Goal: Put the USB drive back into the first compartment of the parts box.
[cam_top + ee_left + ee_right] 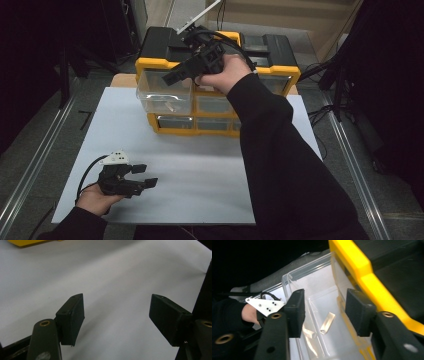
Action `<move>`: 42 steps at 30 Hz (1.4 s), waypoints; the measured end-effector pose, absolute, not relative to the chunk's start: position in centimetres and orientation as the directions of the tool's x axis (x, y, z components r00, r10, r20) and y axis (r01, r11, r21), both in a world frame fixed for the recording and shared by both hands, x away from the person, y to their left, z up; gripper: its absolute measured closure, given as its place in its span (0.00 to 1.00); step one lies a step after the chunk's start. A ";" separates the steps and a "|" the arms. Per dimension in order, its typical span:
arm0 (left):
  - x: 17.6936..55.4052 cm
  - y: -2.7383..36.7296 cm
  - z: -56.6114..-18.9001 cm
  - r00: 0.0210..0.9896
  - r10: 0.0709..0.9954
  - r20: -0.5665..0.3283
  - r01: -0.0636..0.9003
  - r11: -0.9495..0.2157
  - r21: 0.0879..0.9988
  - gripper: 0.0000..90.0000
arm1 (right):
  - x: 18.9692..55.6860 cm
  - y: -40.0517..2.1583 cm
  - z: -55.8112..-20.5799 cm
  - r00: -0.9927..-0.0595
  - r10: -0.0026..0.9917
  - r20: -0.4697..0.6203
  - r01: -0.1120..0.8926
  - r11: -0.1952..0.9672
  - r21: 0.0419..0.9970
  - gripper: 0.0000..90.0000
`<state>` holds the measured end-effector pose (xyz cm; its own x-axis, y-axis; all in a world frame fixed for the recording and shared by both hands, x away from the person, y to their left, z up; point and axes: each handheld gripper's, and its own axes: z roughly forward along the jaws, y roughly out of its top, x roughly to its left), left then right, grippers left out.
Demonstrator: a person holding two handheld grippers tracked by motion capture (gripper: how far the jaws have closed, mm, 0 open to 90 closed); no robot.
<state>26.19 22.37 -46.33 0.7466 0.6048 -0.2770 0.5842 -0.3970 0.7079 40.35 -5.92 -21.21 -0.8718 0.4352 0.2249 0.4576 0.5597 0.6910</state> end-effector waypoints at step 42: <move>26.2 22.3 -46.5 0.743 0.609 -0.276 0.588 -0.399 0.704 0.33 | 33.3 -13.2 -30.6 -0.839 0.513 0.183 0.472 0.517 0.714 0.28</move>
<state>26.24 22.26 -46.47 0.7433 0.6092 -0.2763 0.5883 -0.3987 0.7035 33.27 -13.22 -30.56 -0.8388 0.5128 0.1830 0.4721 0.5174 0.7137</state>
